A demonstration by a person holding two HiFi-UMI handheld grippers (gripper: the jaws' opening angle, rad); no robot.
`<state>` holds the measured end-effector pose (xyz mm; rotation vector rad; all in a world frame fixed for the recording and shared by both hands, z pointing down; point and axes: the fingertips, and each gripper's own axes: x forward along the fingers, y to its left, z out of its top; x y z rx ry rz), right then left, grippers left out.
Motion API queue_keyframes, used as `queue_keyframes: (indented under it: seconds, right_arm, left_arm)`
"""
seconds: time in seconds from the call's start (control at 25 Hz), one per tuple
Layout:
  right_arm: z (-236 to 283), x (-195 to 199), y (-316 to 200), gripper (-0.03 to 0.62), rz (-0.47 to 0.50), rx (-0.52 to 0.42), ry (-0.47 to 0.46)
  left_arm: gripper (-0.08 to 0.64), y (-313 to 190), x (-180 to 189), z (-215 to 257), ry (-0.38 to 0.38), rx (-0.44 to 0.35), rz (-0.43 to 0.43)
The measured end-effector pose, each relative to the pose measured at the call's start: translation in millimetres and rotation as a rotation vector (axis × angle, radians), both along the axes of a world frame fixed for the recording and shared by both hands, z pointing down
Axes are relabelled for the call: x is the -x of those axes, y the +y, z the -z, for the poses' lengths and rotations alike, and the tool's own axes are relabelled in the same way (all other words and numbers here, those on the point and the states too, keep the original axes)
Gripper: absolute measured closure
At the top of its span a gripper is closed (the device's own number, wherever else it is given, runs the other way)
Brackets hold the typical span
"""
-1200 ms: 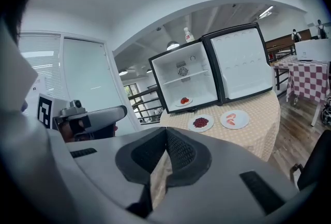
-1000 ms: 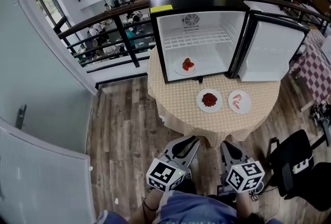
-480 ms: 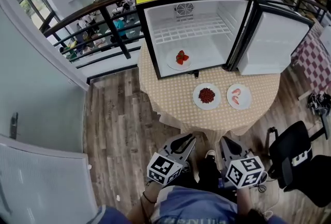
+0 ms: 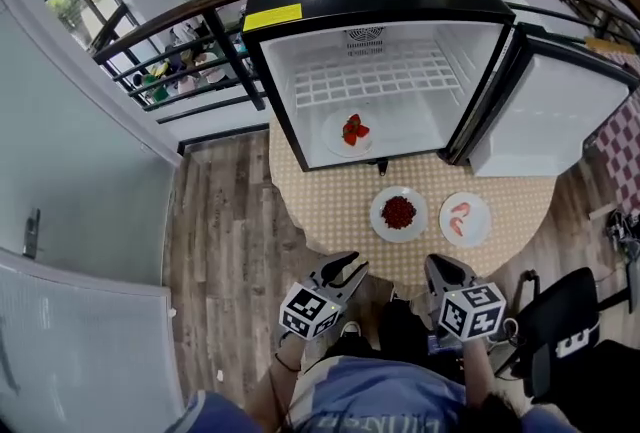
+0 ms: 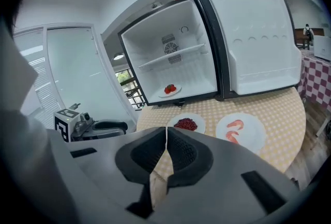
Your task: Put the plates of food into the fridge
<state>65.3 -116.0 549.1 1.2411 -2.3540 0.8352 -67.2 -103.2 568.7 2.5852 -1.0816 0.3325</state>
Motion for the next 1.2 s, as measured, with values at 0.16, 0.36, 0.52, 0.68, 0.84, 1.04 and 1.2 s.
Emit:
queue_keyframes:
  seconds: [0.16,0.36,0.52,0.68,0.84,1.04,1.2]
  right_arm:
    - [-27.1,-7.5,-38.6,0.574,0.044,0.068,-0.039]
    - [-56.7,-16.0,-75.3,0.574,0.045,0.157,-0.106]
    - [-84.5,-18.9,-83.5,0.468,0.085,0.259,-0.132]
    - [-110.1,-21.1,-84.4,0.463,0.094,0.319,-0.126]
    - [-123.1,-19.5,-85.5,0.459,0.049,0.382,-0.158]
    - [-134.6,-13.3,-90.1,0.431,-0.012,0.425,-0.170]
    - [-141.3,-14.1,-95.6,0.426,-0.080,0.438,-0.149]
  left_arm:
    - [0.457,-33.5,-7.7,-27.2,-0.012,0.081,0.047]
    - [0.457,-58.0,-15.3,-50.4,-0.031,0.168,0.090]
    - [0.457,-65.2,-18.4,-64.7,-0.039,0.246,0.146]
    - [0.456,-66.6,-18.3,-82.7,-0.067,0.335,0.202]
    - [0.425,-72.3,-20.0,-93.4,-0.066,0.401,0.218]
    - [0.383,-92.5,-19.8,-104.9,-0.095,0.457,0.174]
    - [0.373,-108.2,-17.7,-114.0,-0.127,0.502,0.136]
